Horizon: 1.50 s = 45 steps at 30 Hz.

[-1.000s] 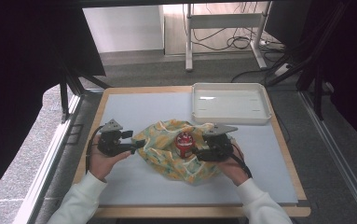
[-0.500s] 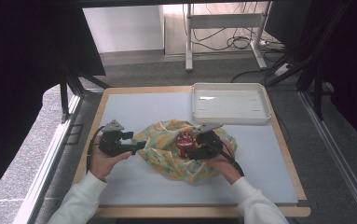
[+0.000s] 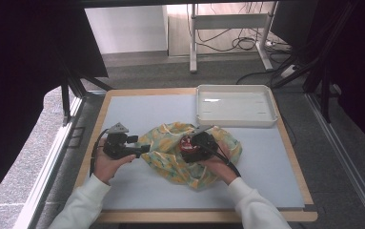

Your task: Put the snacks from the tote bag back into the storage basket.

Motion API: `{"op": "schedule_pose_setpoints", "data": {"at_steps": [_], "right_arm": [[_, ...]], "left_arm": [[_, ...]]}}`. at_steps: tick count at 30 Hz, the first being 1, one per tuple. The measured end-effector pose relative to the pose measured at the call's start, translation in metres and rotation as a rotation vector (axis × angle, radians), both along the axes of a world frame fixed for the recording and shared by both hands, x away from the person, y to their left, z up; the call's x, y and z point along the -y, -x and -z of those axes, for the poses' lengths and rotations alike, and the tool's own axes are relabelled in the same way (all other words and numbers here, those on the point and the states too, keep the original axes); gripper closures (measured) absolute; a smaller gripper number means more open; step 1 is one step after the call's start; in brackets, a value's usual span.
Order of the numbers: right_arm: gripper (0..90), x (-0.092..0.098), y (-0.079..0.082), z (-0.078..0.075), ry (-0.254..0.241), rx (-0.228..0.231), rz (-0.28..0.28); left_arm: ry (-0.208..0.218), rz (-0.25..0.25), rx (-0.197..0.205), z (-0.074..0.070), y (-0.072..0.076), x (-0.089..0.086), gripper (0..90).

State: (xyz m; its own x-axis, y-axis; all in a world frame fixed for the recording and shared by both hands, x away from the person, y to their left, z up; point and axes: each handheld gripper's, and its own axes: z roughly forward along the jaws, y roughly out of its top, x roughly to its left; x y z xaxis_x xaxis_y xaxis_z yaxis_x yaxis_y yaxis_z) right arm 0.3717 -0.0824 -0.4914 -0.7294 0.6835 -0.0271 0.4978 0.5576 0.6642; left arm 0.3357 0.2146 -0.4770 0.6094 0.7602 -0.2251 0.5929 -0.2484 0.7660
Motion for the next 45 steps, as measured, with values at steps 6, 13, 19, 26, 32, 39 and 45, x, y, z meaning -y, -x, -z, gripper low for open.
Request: {"op": "schedule_pose_setpoints", "data": {"at_steps": [6, 13, 19, 26, 32, 39, 45], "right_arm": [[25.2, -0.004, -0.001, 0.002, 0.008, 0.011, 0.001], [25.4, -0.001, 0.0, -0.002, -0.012, 0.001, -0.005], [25.5, 0.005, 0.007, -0.018, -0.065, 0.001, -0.039], [25.5, 0.011, 0.016, -0.036, -0.098, 0.02, -0.071], [25.5, 0.018, 0.022, -0.05, -0.123, 0.043, -0.088], [25.5, 0.024, 0.024, -0.065, -0.149, 0.061, -0.114], [25.5, 0.028, 0.025, -0.073, -0.171, 0.067, -0.126]], "left_arm": [[-0.002, 0.005, 0.0, 0.001, -0.001, 0.0, 28.0], [-0.004, -0.006, 0.009, -0.001, -0.001, -0.002, 28.1], [-0.004, -0.013, 0.02, -0.005, 0.001, -0.004, 28.1], [-0.006, -0.018, 0.028, -0.007, 0.003, -0.003, 28.2], [-0.012, -0.013, 0.036, -0.007, 0.004, -0.001, 28.2], [-0.01, -0.011, 0.034, -0.005, 0.004, -0.002, 28.3], [-0.01, -0.013, 0.034, -0.004, 0.003, -0.002, 28.3]]}}
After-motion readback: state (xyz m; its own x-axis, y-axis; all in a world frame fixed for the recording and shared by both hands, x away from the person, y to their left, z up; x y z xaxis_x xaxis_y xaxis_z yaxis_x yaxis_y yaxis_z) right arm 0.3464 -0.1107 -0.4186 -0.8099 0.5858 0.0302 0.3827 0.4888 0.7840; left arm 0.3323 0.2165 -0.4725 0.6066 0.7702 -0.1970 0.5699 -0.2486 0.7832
